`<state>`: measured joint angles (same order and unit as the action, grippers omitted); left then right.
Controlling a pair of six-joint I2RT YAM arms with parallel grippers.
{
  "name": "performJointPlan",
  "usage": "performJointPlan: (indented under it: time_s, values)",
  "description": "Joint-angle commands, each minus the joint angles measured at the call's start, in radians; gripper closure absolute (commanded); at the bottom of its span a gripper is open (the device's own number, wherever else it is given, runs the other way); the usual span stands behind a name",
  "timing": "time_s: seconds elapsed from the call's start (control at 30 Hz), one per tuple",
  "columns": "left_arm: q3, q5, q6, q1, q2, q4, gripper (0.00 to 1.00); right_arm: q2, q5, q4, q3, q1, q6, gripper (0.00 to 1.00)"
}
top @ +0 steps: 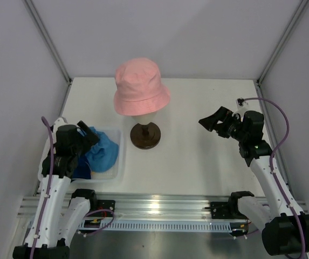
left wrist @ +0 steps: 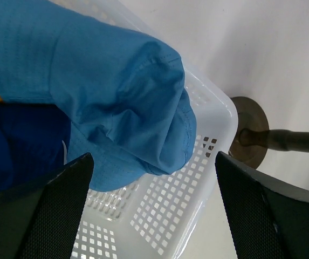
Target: Stack the hats
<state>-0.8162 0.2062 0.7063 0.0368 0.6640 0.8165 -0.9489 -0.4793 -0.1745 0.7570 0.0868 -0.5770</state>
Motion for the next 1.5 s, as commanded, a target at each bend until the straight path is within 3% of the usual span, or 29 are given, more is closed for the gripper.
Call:
performJointPlan:
  time_s: [0.0, 0.13, 0.37, 0.6, 0.7, 0.73, 0.8, 0.93, 1.1, 1.33, 1.47]
  values:
    - [0.031, -0.068, 0.021, -0.003, 0.042, -0.1, 0.05, 0.036, -0.005, 0.056, 0.001, 0.007, 0.031, 0.0]
    - [0.081, -0.056, 0.094, -0.003, 0.077, -0.126, 0.05, 0.033, 0.004, 0.017, 0.018, 0.005, 0.034, 0.01]
    - [0.169, -0.088, 0.133, -0.003, 0.069, -0.229, 0.37, 0.042, -0.019, 0.03, 0.047, 0.008, 0.025, 0.01]
    - [0.233, -0.119, 0.142, -0.003, 0.091, -0.298, 0.49, 0.03, -0.024, 0.061, 0.012, 0.079, 0.051, 0.01]
    - [0.239, -0.125, 0.134, -0.005, 0.085, -0.316, 0.6, 0.029, -0.019, 0.093, -0.007, 0.117, 0.057, 0.0]
    - [0.235, -0.132, 0.131, -0.006, 0.082, -0.32, 0.75, 0.03, -0.021, 0.122, -0.025, 0.122, 0.055, 0.01]
    - [0.232, -0.152, 0.128, -0.008, 0.06, -0.323, 0.97, 0.033, -0.054, 0.154, -0.051, 0.129, 0.058, 0.0]
    - [0.193, -0.179, 0.101, -0.009, -0.016, -0.291, 0.99, 0.036, -0.059, 0.145, -0.062, 0.131, 0.088, 0.01]
    - [0.01, -0.191, 0.024, -0.009, -0.107, -0.179, 0.99, 0.071, -0.107, 0.196, -0.036, 0.146, 0.091, 0.01]
    - [-0.237, -0.252, -0.14, -0.009, -0.112, 0.016, 0.99, 0.144, -0.07, 0.184, -0.002, 0.272, 0.158, 0.01]
    - [-0.273, -0.238, -0.116, -0.009, -0.156, 0.07, 0.99, 0.171, -0.091, 0.13, 0.057, 0.338, 0.195, 0.0]
